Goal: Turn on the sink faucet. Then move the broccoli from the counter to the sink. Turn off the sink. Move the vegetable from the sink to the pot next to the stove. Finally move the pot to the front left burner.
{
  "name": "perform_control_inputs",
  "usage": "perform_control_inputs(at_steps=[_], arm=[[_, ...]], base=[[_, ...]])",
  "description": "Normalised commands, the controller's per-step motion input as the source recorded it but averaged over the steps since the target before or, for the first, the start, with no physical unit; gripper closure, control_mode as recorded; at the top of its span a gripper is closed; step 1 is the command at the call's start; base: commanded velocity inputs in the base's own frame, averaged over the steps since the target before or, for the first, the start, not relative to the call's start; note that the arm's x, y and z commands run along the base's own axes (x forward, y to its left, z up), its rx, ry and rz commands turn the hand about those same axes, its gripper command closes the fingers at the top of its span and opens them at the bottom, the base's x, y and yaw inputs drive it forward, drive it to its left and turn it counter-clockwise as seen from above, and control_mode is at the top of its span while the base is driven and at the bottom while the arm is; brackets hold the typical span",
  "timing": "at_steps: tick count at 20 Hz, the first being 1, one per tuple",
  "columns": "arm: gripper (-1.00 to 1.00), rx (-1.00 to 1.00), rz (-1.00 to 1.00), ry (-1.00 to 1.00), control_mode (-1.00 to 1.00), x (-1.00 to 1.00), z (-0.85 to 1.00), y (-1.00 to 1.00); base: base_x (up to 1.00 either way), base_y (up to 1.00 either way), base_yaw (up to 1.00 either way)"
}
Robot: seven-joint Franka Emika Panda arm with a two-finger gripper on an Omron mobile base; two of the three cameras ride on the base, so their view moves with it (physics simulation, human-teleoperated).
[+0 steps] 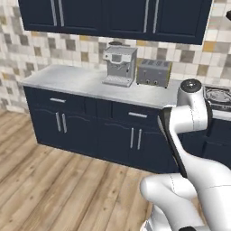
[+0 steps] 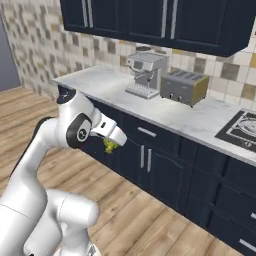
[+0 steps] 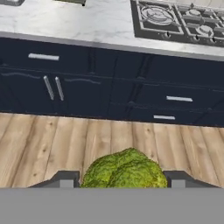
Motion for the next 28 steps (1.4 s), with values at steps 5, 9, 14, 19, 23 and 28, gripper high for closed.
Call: perform_control_inputs(at_steps=[5,9,14,19,23,28], arm=[[1.0,0.0,0.0,0.0,1.0,0.0,0.0,0.0],[1.0,0.0,0.0,0.0,1.0,0.0,0.0,0.0],[1.0,0.0,0.0,0.0,1.0,0.0,0.0,0.0],[1.0,0.0,0.0,0.0,1.0,0.0,0.0,0.0],[1.0,0.0,0.0,0.0,1.0,0.0,0.0,0.0],[1.0,0.0,0.0,0.0,1.0,0.0,0.0,0.0]], base=[[0.1,-0.64,-0.34],[0.14,-0.64,-0.33],[0.21,-0.63,-0.3],[0.21,-0.67,-0.28],[0.21,-0.71,-0.25],[0.24,-0.69,-0.23]])
